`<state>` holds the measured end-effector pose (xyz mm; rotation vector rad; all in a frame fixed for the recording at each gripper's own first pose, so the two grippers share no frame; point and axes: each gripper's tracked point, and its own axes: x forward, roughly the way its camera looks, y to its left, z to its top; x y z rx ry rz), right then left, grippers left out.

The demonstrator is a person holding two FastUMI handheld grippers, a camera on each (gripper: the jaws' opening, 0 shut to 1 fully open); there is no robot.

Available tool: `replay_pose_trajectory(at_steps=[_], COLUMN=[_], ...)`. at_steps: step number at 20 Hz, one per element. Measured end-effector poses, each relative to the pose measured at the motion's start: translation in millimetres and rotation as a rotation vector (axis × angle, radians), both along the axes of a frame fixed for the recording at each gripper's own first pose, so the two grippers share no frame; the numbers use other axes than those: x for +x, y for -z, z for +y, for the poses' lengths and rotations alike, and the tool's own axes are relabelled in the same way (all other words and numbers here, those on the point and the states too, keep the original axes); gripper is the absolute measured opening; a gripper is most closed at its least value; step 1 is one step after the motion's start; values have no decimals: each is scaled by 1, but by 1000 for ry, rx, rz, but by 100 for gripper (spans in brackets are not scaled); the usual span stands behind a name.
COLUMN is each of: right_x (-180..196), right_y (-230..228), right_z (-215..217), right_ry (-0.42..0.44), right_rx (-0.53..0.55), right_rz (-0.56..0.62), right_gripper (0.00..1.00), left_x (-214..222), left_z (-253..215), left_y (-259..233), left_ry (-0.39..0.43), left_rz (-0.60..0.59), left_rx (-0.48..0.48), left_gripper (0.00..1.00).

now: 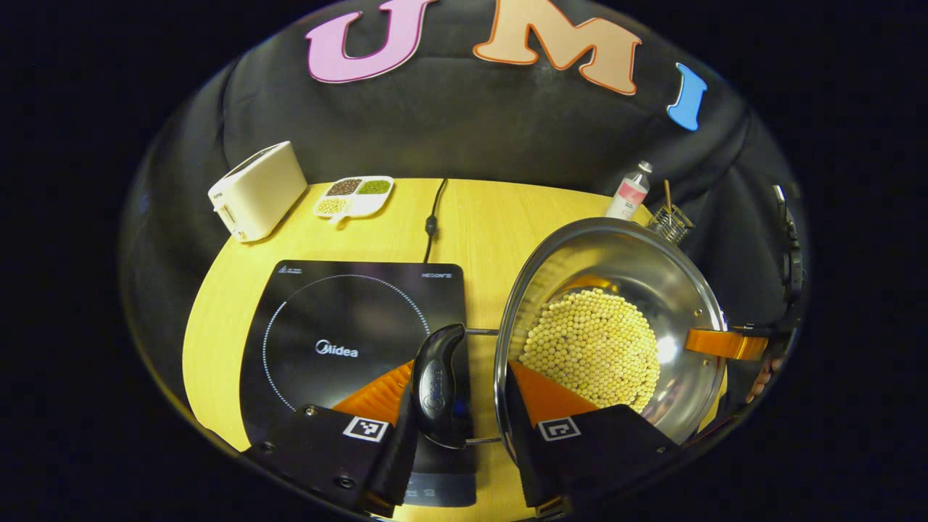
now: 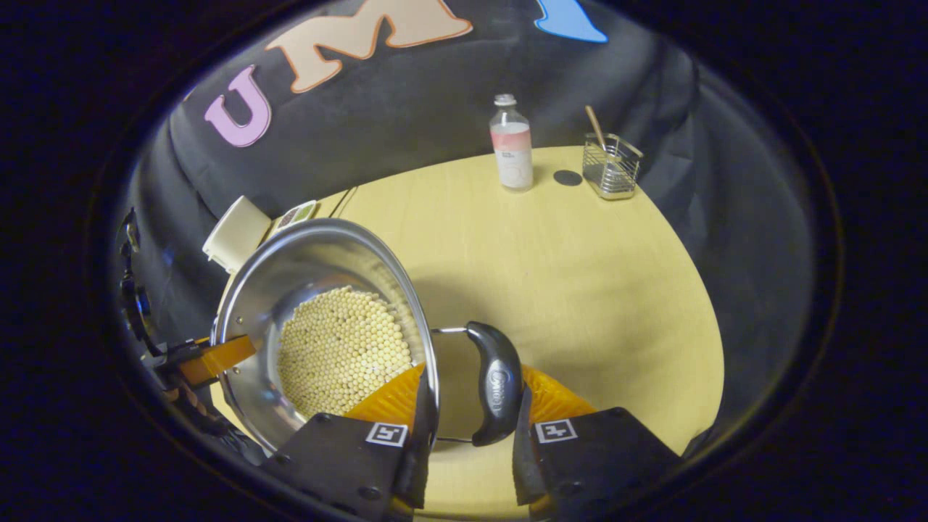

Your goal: First push the handle of the pot to place it horizontally, then grasp the pot with both hands and set it on the induction cooktop.

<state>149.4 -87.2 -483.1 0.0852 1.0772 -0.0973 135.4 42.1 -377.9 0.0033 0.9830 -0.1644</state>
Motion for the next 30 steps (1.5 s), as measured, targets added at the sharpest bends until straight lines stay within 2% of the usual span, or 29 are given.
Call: replay_pose_trajectory(at_steps=[6,13,25,26,27,30], right_x=[-5,-8,-4,-2,-2,-3], right_y=[-1,-8,-13,-13,-15,-14], right_z=[3,3,3,5,3,7], right_ry=[41,46,29,25,18,25], right_rx=[-39,-80,-86,-83,-83,-76], right_rz=[-12,-13,51,52,52,58], right_gripper=[49,49,49,42,49,49], left_x=[5,23,49,53,57,66], left_z=[64,137,202,206,210,221], left_y=[-6,2,23,23,23,24], left_ry=[43,60,63,68,75,79], left_rz=[-9,-5,6,-2,-10,-32], left_rx=[-35,-62,-46,-41,-35,-21], left_gripper=[62,60,60,60,60,61])
